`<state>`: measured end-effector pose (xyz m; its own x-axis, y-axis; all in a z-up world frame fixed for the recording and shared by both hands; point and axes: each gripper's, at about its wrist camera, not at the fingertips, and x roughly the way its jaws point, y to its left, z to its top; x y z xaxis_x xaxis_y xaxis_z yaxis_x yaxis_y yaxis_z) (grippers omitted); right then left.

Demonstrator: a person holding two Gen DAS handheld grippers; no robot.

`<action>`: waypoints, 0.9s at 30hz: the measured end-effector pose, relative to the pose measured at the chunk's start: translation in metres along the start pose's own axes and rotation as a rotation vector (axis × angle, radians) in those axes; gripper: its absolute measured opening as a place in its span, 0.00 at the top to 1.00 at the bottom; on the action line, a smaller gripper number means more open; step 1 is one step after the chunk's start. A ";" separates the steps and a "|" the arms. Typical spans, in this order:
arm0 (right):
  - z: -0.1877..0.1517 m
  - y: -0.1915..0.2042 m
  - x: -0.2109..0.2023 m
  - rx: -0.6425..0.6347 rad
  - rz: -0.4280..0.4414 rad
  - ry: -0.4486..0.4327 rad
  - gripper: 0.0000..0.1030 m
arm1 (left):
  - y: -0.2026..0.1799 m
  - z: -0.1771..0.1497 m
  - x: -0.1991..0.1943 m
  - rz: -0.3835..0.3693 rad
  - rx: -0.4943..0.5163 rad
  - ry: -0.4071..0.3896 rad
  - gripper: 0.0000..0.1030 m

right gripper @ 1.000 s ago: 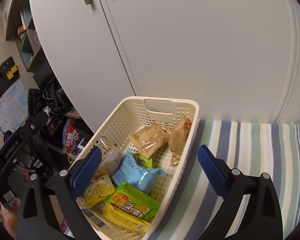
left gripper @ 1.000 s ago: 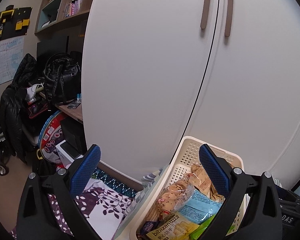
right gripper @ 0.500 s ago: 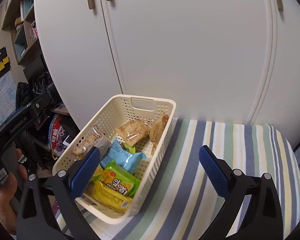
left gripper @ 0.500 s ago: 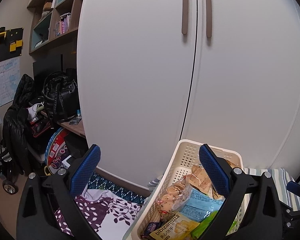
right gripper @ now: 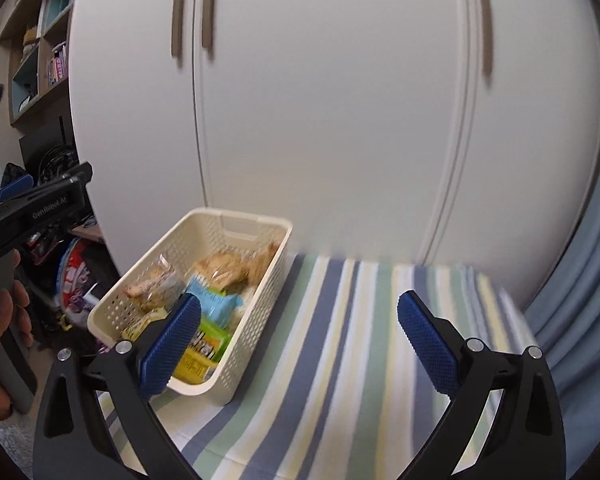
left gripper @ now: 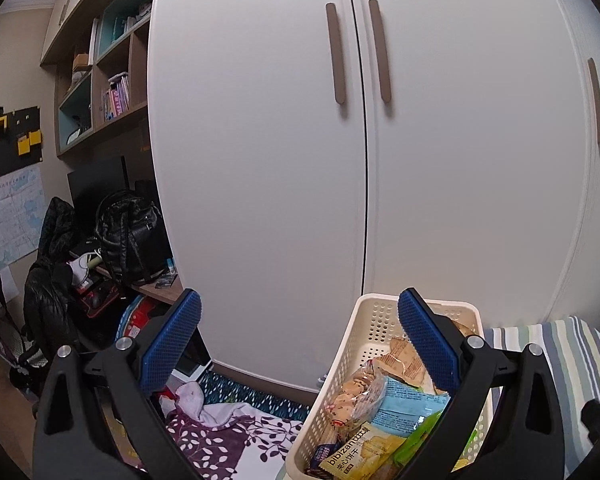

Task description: Organize snacks

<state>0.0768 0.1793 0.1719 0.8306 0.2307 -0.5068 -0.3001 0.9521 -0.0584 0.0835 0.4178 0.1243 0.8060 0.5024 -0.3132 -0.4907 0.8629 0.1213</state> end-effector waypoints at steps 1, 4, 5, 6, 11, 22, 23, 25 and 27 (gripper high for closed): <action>0.003 0.002 -0.010 -0.011 -0.024 -0.037 0.05 | -0.001 0.001 -0.005 0.002 0.015 -0.009 0.03; 0.006 0.009 -0.032 -0.032 -0.115 -0.138 0.05 | -0.007 0.000 -0.028 -0.004 0.072 -0.029 0.03; 0.004 0.013 -0.036 -0.040 -0.141 -0.158 0.05 | -0.009 -0.002 -0.033 -0.010 0.095 -0.030 0.03; 0.001 0.016 -0.038 -0.046 -0.154 -0.167 0.05 | -0.011 -0.006 -0.039 -0.014 0.125 -0.027 0.03; -0.011 0.029 -0.031 -0.035 0.040 -0.037 0.05 | -0.012 -0.031 -0.054 0.034 0.257 0.014 0.03; -0.033 0.062 -0.034 -0.104 0.054 0.014 0.05 | 0.022 -0.067 -0.073 0.046 0.266 0.085 0.03; -0.035 0.062 -0.035 -0.105 0.055 0.018 0.05 | 0.023 -0.069 -0.075 0.050 0.274 0.085 0.03; -0.037 0.066 -0.035 -0.112 0.057 0.028 0.05 | 0.022 -0.071 -0.076 0.049 0.281 0.087 0.03; -0.039 0.069 -0.035 -0.124 0.053 0.034 0.05 | 0.023 -0.073 -0.077 0.050 0.287 0.090 0.03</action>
<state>0.0090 0.2288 0.1516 0.7964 0.2709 -0.5408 -0.4005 0.9062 -0.1359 -0.0138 0.3949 0.0825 0.7440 0.5489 -0.3811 -0.4050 0.8240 0.3963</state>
